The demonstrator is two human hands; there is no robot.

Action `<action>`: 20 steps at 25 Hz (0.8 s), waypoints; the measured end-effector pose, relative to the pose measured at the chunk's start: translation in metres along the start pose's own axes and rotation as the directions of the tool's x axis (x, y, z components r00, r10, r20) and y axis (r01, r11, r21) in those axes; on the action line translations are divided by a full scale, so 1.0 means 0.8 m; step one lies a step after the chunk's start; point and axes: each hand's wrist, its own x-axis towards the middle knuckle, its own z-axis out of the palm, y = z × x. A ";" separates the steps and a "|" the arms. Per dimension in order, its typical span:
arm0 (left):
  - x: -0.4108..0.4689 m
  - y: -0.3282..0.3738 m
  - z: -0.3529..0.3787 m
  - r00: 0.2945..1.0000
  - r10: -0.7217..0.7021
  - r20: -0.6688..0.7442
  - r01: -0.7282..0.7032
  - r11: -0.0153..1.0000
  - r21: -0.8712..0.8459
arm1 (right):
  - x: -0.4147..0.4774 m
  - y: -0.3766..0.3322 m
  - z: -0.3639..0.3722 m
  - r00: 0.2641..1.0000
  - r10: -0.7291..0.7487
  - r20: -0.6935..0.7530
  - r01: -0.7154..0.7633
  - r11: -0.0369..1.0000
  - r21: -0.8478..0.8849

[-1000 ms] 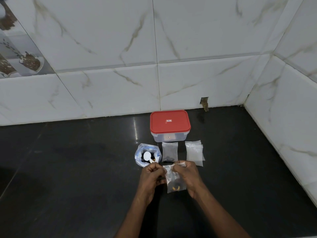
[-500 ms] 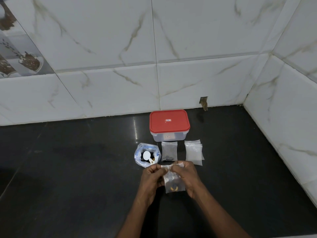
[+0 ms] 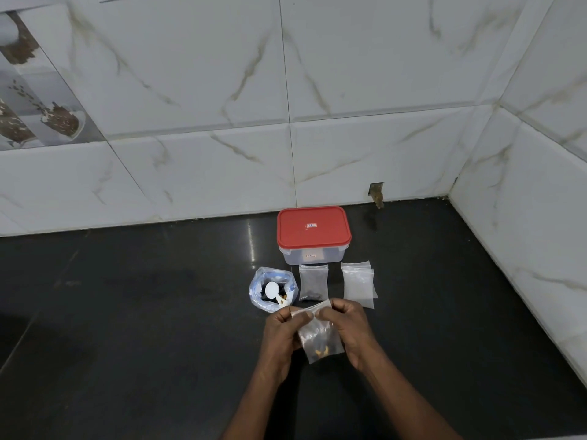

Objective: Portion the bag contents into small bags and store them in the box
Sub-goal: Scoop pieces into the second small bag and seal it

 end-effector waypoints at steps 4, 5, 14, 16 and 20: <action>0.000 -0.003 0.005 0.999 0.042 -0.005 -0.041 0.997 0.060 | 0.001 0.005 0.002 0.999 -0.016 -0.029 0.016 0.999 -0.030; 0.001 -0.004 0.004 0.999 0.046 -0.006 -0.045 0.995 0.089 | 0.002 0.007 0.003 0.999 -0.018 -0.035 0.017 0.999 -0.029; 0.004 -0.003 -0.007 0.998 0.060 -0.007 -0.057 0.982 0.182 | -0.001 0.020 -0.009 1.000 -0.003 -0.011 0.003 1.000 0.012; 0.008 -0.003 -0.011 0.999 0.043 0.011 -0.044 0.979 0.197 | 0.002 0.022 -0.009 0.999 -0.021 -0.025 0.020 1.000 -0.024; 0.005 -0.002 -0.010 0.996 0.022 0.087 -0.025 0.999 0.042 | 0.008 0.013 -0.015 0.996 -0.073 -0.060 0.074 0.997 0.016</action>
